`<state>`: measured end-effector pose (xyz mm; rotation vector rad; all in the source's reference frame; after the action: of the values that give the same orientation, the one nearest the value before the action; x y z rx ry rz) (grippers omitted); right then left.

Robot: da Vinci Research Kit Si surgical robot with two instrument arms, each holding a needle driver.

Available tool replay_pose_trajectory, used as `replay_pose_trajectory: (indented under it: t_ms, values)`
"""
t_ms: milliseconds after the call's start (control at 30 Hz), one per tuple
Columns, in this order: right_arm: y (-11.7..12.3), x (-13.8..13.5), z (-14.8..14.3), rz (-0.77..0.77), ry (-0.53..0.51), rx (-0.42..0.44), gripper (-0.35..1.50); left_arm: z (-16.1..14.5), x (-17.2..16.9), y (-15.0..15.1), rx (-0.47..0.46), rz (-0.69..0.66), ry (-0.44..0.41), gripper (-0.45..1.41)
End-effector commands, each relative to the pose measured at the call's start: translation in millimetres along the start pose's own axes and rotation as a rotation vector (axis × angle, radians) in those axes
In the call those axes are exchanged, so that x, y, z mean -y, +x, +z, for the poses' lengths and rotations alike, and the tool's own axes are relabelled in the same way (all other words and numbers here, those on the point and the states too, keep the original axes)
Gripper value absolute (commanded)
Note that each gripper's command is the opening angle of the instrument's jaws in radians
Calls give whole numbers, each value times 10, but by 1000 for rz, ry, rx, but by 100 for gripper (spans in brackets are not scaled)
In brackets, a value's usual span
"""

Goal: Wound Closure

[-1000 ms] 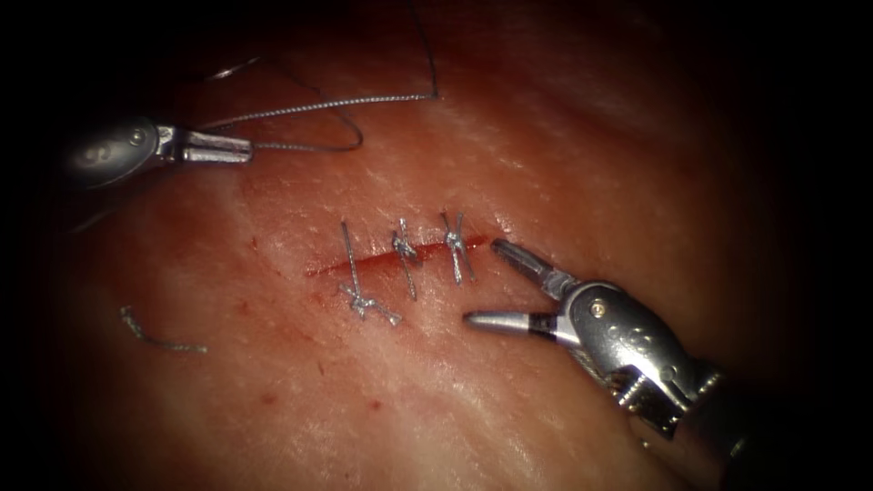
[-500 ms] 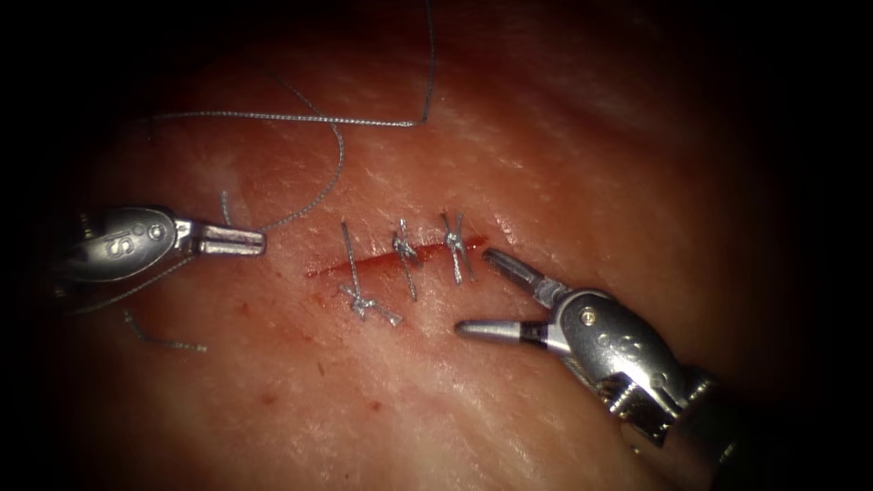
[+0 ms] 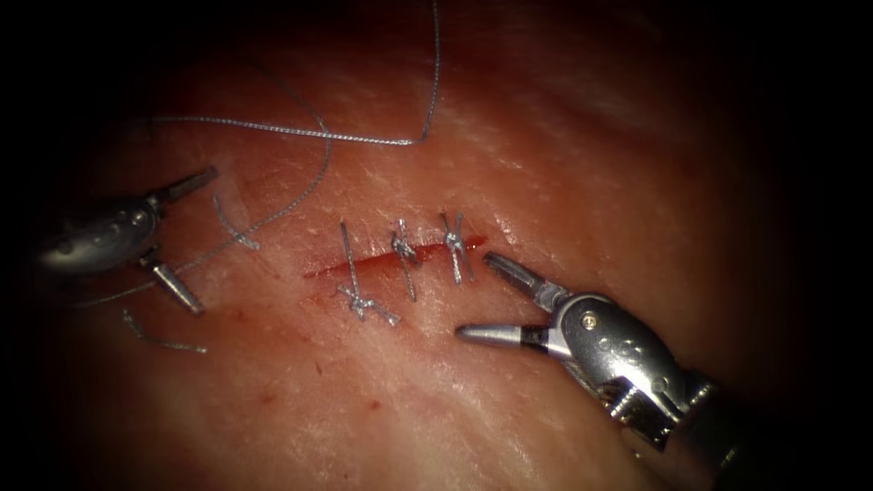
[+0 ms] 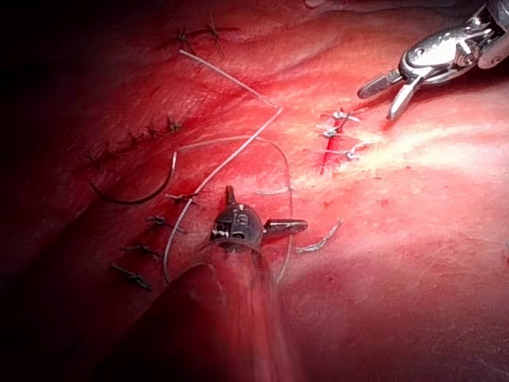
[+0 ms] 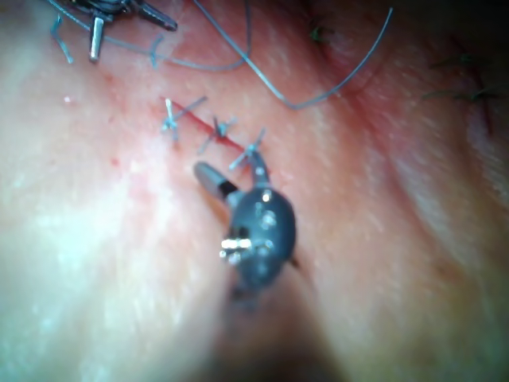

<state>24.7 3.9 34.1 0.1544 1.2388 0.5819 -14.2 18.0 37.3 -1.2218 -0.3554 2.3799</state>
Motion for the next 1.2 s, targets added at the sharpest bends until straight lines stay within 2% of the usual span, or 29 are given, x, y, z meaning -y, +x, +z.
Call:
replay_pose_trajectory:
  t_ms: [33,133,267,367,400,467,633,800,933,967,1100,1200]
  values:
    - [-1,-3,8,-2,2,-1,121,0,7,6,-26,-12,10,125]
    - [-1,-3,8,-2,2,-1,121,-17,14,26,-95,-41,35,121]
    - [-1,-3,8,-2,2,-1,121,-34,17,60,-191,-14,75,118]
    - [0,-5,7,0,3,-1,121,-36,15,81,-258,-9,89,116]
    - [3,-8,6,3,5,3,125,-31,9,93,-334,-11,84,116]
    - [10,-12,4,-14,13,21,126,-23,1,102,-392,-9,68,115]
    - [41,-28,-6,-128,25,33,126,-2,-19,124,-430,-4,40,113]
    - [71,-28,-12,-258,53,28,118,24,-48,138,-469,38,-35,106]
    - [89,-22,-17,-280,102,17,118,41,-66,133,-431,78,-83,96]
    - [95,-15,-21,-315,124,24,114,46,-69,127,-412,85,-72,93]
    - [101,-6,-25,-356,104,42,116,51,-70,117,-405,91,-55,86]
    - [105,3,-29,-369,93,48,116,51,-74,103,-395,132,-22,73]
